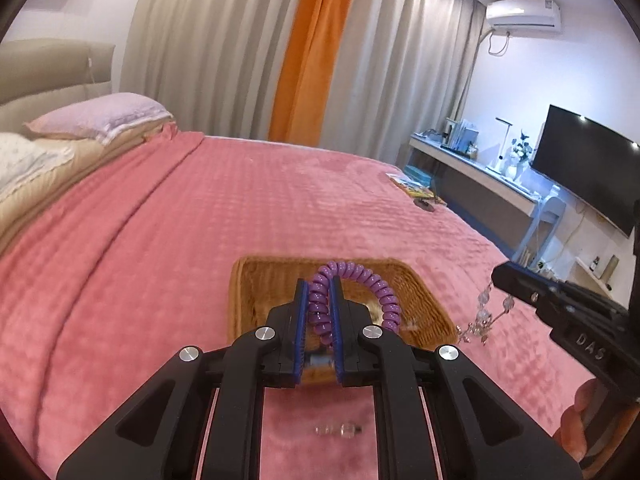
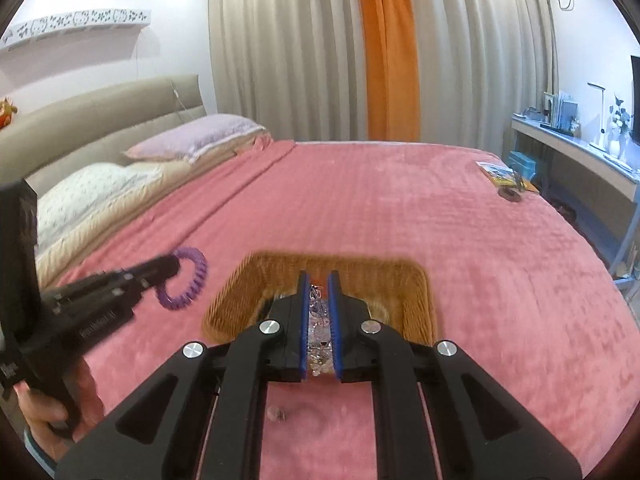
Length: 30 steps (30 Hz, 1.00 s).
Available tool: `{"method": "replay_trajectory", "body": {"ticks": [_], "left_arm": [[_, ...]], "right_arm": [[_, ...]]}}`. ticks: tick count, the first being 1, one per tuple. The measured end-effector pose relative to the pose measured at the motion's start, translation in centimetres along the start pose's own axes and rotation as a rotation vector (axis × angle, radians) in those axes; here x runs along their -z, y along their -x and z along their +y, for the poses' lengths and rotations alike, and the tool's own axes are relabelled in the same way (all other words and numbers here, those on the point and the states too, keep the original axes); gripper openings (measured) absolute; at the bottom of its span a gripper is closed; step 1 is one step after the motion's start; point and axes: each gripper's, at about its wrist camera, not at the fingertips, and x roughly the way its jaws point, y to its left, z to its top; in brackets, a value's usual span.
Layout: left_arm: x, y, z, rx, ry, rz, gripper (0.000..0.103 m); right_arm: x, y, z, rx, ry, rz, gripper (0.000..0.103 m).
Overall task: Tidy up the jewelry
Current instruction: 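Carry the hair tie and charm bracelet into the basket while both tools open to release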
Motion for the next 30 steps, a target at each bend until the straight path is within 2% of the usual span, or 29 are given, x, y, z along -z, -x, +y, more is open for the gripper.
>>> {"method": "replay_trajectory", "body": {"ticks": [7,13,19,24,26,28,30], "left_arm": [[-1.1,-7.0,0.0,-0.015,0.011,0.048,0.009],[0.5,-11.7,0.9,-0.019,0.032,0.102,0.009],[1.9,-14.1,1.0,-0.019,0.03,0.143,0.009],[2.3,-14.7,1.0,-0.022,0.016,0.162,0.01],[2.3,-14.5,1.0,-0.006,0.017,0.166,0.014],[2.3,-14.0,1.1,0.002,0.024,0.16,0.037],[2.2,-12.9,1.2,-0.005,0.026,0.136,0.037]], "right_arm": [[-2.0,-6.5,-2.2,-0.019,-0.041,0.04,0.007],[-0.4,-12.0,-3.5,-0.009,-0.063,0.12,0.007],[1.7,-15.6,-5.1,-0.019,-0.101,0.196,0.008],[3.2,-16.6,-6.0,-0.033,-0.138,0.228,0.008],[3.6,-16.7,-6.3,-0.046,-0.15,0.241,0.009],[3.7,-16.6,-6.7,-0.052,-0.172,0.253,0.016],[3.7,-16.1,-7.0,-0.051,-0.184,0.248,0.031]]}}
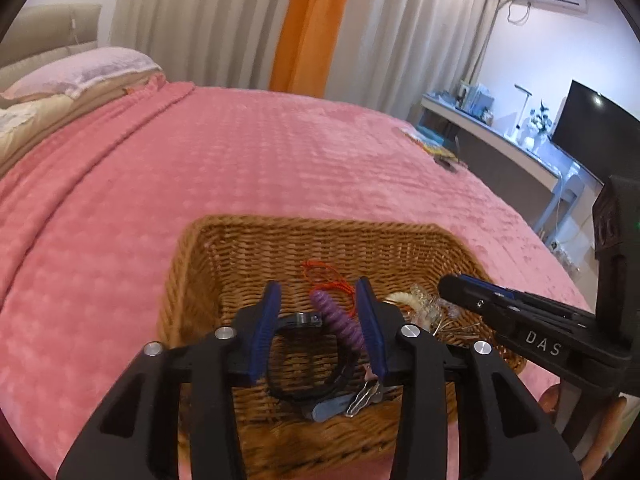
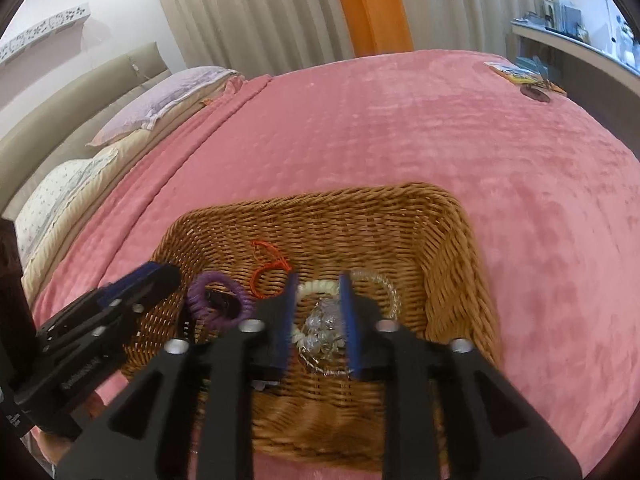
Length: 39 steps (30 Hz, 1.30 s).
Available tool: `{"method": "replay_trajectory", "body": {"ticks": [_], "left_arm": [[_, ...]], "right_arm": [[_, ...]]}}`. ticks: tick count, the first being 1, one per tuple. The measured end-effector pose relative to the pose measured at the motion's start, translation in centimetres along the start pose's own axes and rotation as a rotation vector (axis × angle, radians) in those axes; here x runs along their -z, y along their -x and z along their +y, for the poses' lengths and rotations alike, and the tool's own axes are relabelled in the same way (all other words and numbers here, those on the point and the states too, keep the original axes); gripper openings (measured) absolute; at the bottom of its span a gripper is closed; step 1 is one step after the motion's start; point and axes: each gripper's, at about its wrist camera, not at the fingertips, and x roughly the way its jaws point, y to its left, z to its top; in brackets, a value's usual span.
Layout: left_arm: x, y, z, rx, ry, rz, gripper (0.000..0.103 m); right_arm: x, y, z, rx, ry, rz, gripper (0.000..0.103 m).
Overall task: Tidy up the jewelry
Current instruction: 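Carry the hair tie and charm bracelet into the basket while both tools open to release, then grasp a silver earring with the left tool while the right tool grasps a silver ring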
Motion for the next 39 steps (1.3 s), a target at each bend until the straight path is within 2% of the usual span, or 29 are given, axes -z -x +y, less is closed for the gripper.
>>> {"method": "replay_trajectory", "body": {"ticks": [3,12,18,23,28,29,33,39], "left_arm": [[0.2,2.5,0.1,0.015,0.008,-0.031,0.037],[2.4,11.9,-0.4,0.068,0.006,-0.131,0.038],[5.5,15.3,-0.9,0.084,-0.016,-0.145,0.04],[8.0,15.1,0.3,0.093,0.019,-0.115,0.04],[10.4,12.8,2.3,0.105,0.053,-0.036,0.04],[10.7,12.3,2.5,0.104,0.056,-0.022,0.04],[11.8,10.4,3.2,0.123,0.068,0.041,0.038],[13.0,8.3,4.2,0.145,0.111,0.106,0.031]], "right_arm": [[0.4,1.9,0.0,0.001,-0.002,-0.025,0.041],[4.1,9.2,2.8,-0.026,0.025,-0.083,0.042],[7.3,10.7,5.6,-0.035,0.073,-0.064,0.042],[10.3,9.6,7.3,-0.048,0.102,-0.006,0.042],[12.7,7.6,8.0,-0.037,0.132,0.04,0.041],[13.0,7.2,8.0,-0.038,0.137,0.048,0.037],[14.3,5.4,8.2,-0.035,0.152,0.095,0.031],[14.6,3.6,8.0,-0.022,0.152,0.138,0.028]]}}
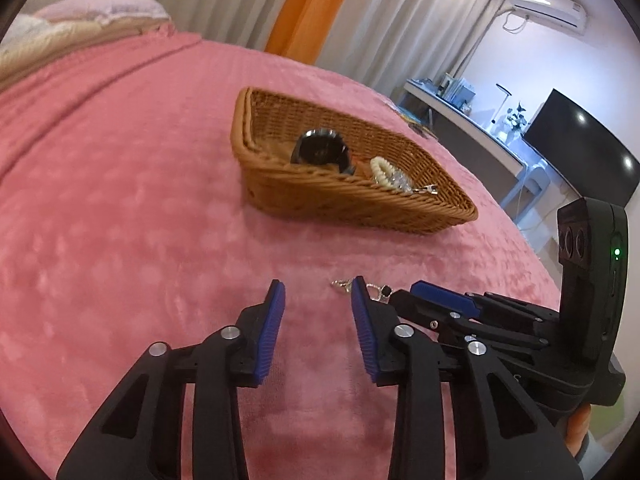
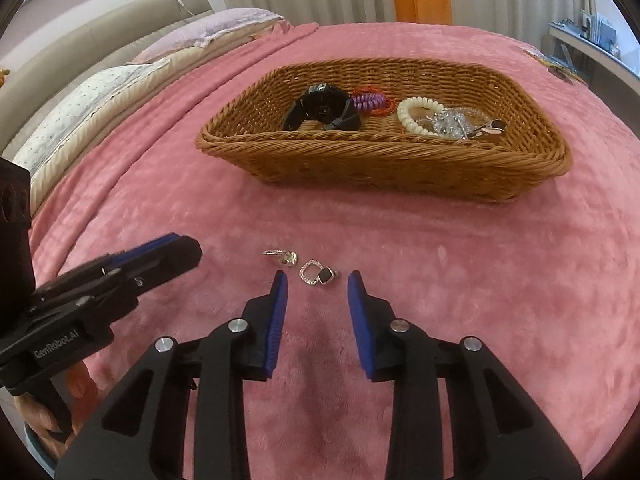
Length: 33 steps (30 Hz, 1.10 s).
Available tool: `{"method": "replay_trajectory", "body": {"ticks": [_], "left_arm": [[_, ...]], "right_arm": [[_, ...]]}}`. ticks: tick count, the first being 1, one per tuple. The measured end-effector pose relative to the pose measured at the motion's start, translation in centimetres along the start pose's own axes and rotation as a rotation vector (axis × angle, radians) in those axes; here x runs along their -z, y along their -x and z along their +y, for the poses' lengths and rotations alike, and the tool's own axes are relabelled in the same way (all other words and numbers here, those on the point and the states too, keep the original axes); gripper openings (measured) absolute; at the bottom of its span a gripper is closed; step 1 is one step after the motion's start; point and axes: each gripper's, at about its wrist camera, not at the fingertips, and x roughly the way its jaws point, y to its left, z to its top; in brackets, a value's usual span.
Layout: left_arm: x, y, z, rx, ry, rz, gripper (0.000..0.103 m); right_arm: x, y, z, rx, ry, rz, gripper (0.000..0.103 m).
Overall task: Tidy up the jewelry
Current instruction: 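Grasp a silver earring with the left tool while the right tool grasps a silver ring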
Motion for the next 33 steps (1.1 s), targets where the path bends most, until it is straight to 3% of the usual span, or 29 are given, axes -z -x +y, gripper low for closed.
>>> {"method": "replay_trajectory", "body": {"ticks": [4,11,18,22,30,33], "left_arm": [[0.1,-0.5,0.0,0.008,-0.001,0.013,0.03],[0.3,-1.8,-0.8,-0.007,-0.038,0.062,0.03],[-0.2,-3.7,-2.0,-0.022,-0.098,0.141,0.03],[-0.6,-4.5,-3.3,-0.048,-0.16,0.155,0.03],[-0.7,-6.8,-5.1,-0.129,-0.231,0.166,0.03],[-0.7,-7.2,-5.0,-0.152,-0.244,0.164,0.018]], "right_arm": [[-0.3,-1.0,0.2,0.02,0.009,0.024,0.027],[-0.5,-2.1,0.1,0.045,0.006,0.053,0.01],[-0.7,-1.7,-1.1,0.026,-0.03,0.044,0.01],[-0.8,-0.8,-2.6,0.081,-0.053,0.009,0.006],[-0.7,-0.4,-4.9,-0.053,-0.104,0.012,0.006],[-0.7,-0.3,-4.7,-0.069,-0.091,0.011,0.006]]}}
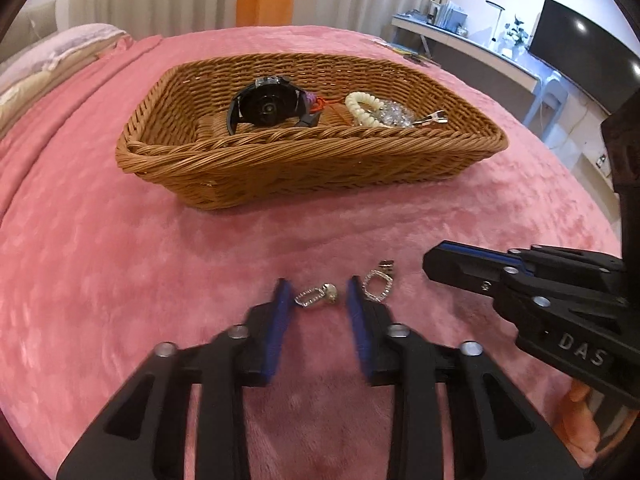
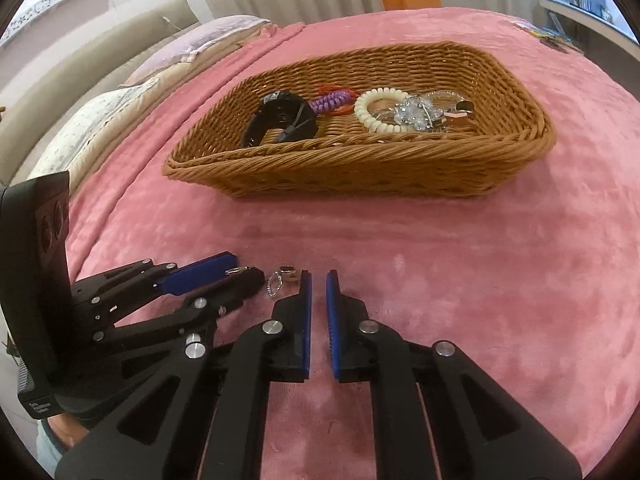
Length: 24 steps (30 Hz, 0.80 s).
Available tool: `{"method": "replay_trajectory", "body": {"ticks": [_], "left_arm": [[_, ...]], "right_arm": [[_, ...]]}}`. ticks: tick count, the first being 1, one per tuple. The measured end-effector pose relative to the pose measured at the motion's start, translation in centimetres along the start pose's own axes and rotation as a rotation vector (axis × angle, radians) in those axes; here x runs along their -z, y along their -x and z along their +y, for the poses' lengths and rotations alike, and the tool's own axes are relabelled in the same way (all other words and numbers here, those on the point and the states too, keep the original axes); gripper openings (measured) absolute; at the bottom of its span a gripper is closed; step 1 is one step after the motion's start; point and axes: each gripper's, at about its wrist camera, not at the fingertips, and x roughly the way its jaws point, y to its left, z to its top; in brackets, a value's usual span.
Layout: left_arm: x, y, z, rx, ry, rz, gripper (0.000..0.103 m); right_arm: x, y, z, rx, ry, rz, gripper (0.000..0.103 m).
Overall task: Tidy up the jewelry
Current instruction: 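Grasp a silver earring with the left tool while the right tool grasps a silver ring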
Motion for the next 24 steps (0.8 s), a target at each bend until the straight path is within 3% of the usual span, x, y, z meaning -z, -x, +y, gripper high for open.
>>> {"method": "replay_trajectory", "body": {"ticks": [7,10,14,18,21,24], "left_arm": [[0.6,1.1,1.1,0.021,0.044,-0.032,0.018],[1.1,2.1,2.1,0.007,0.073,-0.047,0.017],[1.4,2.8,3.4,0.023,0.121,-0.058,0.018],[1.4,3.0,4.3,0.041,0.155,-0.071,0.018],[1.4,3.1,4.0,0.038,0.145,-0.084,0.018],[1.6,3.5,3.7,0.041,0.137,-0.104,0.018]], "right_arm": [[0.1,-0.5,1.5,-0.005,0.035,0.029,0.009],[0.1,-0.9,2.5,0.011,0.066,0.04,0.017],[-0.2,-1.7,4.5,0.036,0.106,0.05,0.044],[-0.5,-2.4,4.9,0.097,0.117,0.044,0.04],[-0.6,-3.3,4.9,0.13,0.131,0.058,0.014],[-0.2,-2.7,5.6,0.148,0.169,0.029,0.011]]}}
